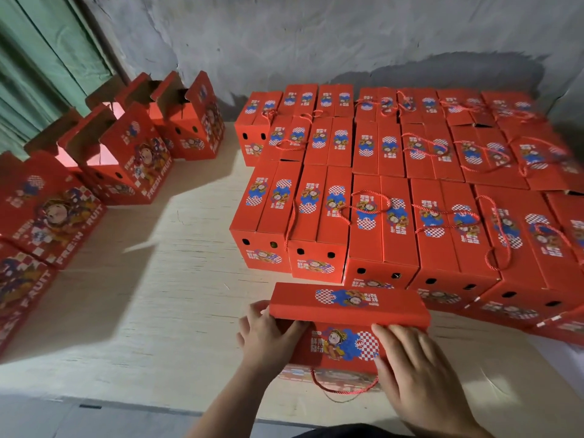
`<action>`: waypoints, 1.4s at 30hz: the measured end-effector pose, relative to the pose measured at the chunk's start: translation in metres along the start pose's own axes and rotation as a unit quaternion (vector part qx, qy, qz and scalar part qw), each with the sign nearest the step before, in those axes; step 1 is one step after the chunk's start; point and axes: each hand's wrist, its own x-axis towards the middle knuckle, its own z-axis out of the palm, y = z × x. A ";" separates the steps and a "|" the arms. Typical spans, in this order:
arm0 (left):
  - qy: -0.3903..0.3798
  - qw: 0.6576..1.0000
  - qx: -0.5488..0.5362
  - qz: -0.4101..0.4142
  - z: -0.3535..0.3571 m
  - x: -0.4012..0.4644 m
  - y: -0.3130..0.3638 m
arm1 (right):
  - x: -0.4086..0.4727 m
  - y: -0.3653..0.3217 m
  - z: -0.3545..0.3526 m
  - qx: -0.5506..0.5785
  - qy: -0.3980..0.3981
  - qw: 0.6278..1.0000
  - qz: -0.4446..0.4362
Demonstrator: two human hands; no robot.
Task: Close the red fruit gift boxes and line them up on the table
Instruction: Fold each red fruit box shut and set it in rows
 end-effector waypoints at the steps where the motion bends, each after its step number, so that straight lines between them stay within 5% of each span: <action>1: 0.006 1.000 0.004 0.000 0.001 0.000 -0.001 | -0.003 -0.001 0.000 0.001 -0.006 1.000 0.005; 6: 0.024 0.998 0.000 0.055 -0.001 0.001 -0.005 | 0.007 -0.002 -0.010 0.011 -0.049 0.998 0.025; 11: 0.154 0.968 0.111 0.166 0.001 -0.006 -0.002 | 0.046 0.000 -0.013 -0.033 -0.090 0.994 0.046; 16: 0.097 0.951 0.163 0.243 -0.006 0.001 0.000 | 0.057 0.009 -0.006 -0.027 -0.101 0.995 0.005; 21: 0.041 0.953 0.242 0.177 -0.003 0.008 0.009 | 0.061 0.015 0.005 -0.014 -0.162 0.986 0.022; 25: 0.061 0.989 0.105 0.081 0.004 0.002 0.001 | 0.059 0.015 0.008 0.056 -0.135 0.989 0.029; 29: 0.030 0.999 -0.038 -0.005 0.006 0.007 0.000 | 0.057 0.005 0.003 0.004 -0.100 0.994 0.038; 33: -0.052 0.998 -0.039 0.009 0.004 0.018 -0.004 | 0.059 -0.007 -0.013 0.034 -0.183 0.981 0.053; 38: -0.046 0.998 -0.041 0.012 0.002 0.017 0.000 | 0.084 -0.010 -0.056 0.187 0.052 0.980 -0.052; 40: -0.044 0.998 -0.049 0.014 0.001 0.016 0.003 | 0.107 0.004 -0.062 0.151 -0.041 0.987 0.029; 42: -0.076 0.989 -0.129 0.017 -0.002 0.014 0.000 | 0.117 0.016 -0.056 0.049 -0.252 0.963 0.084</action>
